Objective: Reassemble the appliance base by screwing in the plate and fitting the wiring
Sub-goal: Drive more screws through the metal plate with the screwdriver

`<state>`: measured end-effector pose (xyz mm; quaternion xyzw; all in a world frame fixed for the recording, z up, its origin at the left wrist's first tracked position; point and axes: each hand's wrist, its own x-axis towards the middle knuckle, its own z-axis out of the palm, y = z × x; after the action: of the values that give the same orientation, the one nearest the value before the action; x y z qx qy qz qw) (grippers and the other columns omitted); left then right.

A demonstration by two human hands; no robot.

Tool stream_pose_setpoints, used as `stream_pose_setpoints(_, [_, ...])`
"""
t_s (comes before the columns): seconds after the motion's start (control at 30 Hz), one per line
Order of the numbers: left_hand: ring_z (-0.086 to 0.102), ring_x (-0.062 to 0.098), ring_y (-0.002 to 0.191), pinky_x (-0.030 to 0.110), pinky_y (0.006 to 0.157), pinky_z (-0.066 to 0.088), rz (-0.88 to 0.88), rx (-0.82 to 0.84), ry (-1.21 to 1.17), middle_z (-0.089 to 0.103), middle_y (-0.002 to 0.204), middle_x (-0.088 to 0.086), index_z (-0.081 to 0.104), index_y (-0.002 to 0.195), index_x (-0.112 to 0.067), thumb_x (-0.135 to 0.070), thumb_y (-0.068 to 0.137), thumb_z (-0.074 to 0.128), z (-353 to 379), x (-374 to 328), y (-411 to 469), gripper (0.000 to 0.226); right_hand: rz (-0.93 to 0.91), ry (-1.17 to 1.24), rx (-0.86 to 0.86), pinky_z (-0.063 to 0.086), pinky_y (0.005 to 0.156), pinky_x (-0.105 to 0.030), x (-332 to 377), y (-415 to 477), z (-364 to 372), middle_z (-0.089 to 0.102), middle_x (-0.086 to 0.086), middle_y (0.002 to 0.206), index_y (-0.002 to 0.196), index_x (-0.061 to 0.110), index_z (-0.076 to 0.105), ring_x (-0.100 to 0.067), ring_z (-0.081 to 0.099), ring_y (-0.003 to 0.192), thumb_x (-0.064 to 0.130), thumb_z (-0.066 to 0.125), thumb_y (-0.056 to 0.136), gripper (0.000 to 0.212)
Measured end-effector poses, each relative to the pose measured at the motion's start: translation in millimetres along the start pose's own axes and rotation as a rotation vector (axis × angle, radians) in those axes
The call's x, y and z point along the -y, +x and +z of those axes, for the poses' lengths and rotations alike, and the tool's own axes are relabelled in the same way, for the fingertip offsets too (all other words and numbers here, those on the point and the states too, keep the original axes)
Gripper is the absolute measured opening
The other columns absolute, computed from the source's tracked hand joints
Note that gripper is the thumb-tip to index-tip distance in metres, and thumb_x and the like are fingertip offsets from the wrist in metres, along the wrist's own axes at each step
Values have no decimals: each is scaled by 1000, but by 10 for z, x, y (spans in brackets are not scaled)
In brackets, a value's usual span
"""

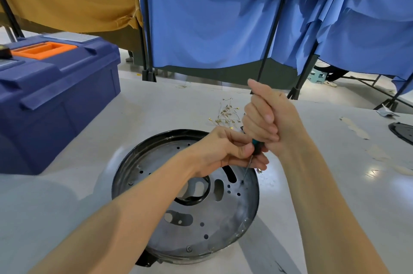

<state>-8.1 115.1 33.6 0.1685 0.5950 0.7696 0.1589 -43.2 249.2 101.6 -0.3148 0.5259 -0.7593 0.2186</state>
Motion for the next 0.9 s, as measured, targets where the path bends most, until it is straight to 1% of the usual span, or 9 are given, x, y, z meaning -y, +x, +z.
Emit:
stream_pose_setpoints(0.1, [71, 36, 94, 34, 85, 57, 13, -62, -54, 72, 99, 21, 68, 108, 7, -5, 79, 68, -38, -11, -10, 31, -176, -105, -327, 18, 38, -10, -109, 40, 113, 25, -1, 29, 36, 12, 36, -11, 16, 24, 19, 41, 102, 67])
stream_pose_setpoints(0.2, [73, 26, 83, 29, 76, 58, 54, -110, -6, 75, 88, 12, 72, 101, 0, -4, 76, 69, -18, 17, 5, 26, -387, -395, -807, 29, 38, -19, -252, 53, 249, 35, 5, 28, 32, 18, 41, -14, 34, 27, 21, 35, 102, 70])
stream_pose_setpoints(0.27, [73, 19, 76, 24, 71, 57, 64, -118, 41, 75, 81, 7, 76, 93, -4, 3, 81, 65, 13, 42, 20, 18, -481, -530, -980, 37, 41, -19, -332, 65, 319, 43, 5, 29, 33, 20, 44, -8, 43, 30, 23, 31, 103, 71])
stream_pose_setpoints(0.33, [72, 19, 73, 24, 71, 57, 55, -115, 52, 75, 79, 7, 77, 86, -8, 9, 87, 59, 7, 25, 16, 25, -417, -433, -877, 33, 39, -22, -302, 64, 271, 39, 5, 29, 32, 18, 45, -13, 39, 28, 22, 37, 101, 70])
stream_pose_setpoints(0.47, [72, 23, 80, 28, 80, 57, 33, -66, 45, 73, 86, 13, 77, 88, -8, -4, 91, 58, -24, -7, -17, 20, -21, -245, -42, 33, 38, -23, 24, 8, -16, 41, -8, 35, 43, 9, 52, -20, 35, 29, 25, 54, 96, 56])
stream_pose_setpoints(0.53, [72, 24, 83, 28, 82, 56, 30, -35, 47, 73, 87, 13, 73, 98, -2, -8, 92, 58, -34, 18, -8, 18, 1, -130, 52, 26, 33, -16, 45, 9, -37, 35, -3, 30, 39, 10, 45, -16, 26, 23, 21, 50, 97, 59])
stream_pose_setpoints(0.63, [72, 30, 92, 30, 83, 56, 18, -53, -6, 74, 95, 16, 73, 102, 0, -11, 86, 62, -80, 15, -6, 22, -120, -88, -181, 17, 35, -10, -66, 68, 77, 27, 0, 29, 37, 12, 37, -12, 17, 23, 15, 43, 102, 65])
stream_pose_setpoints(0.8, [73, 19, 79, 24, 74, 57, 60, -107, 56, 76, 83, 6, 78, 87, -13, 3, 83, 65, -59, -13, -41, 21, -492, -595, -850, 35, 42, -17, -336, 95, 343, 42, 6, 30, 34, 22, 43, -8, 41, 30, 21, 35, 104, 70])
stream_pose_setpoints(0.9, [72, 18, 74, 23, 71, 56, 76, -129, 123, 74, 78, 5, 76, 90, -8, 7, 88, 60, 22, -7, -13, 22, -463, -469, -916, 34, 42, -23, -347, 98, 317, 41, 4, 30, 32, 19, 45, -13, 39, 30, 21, 37, 101, 69])
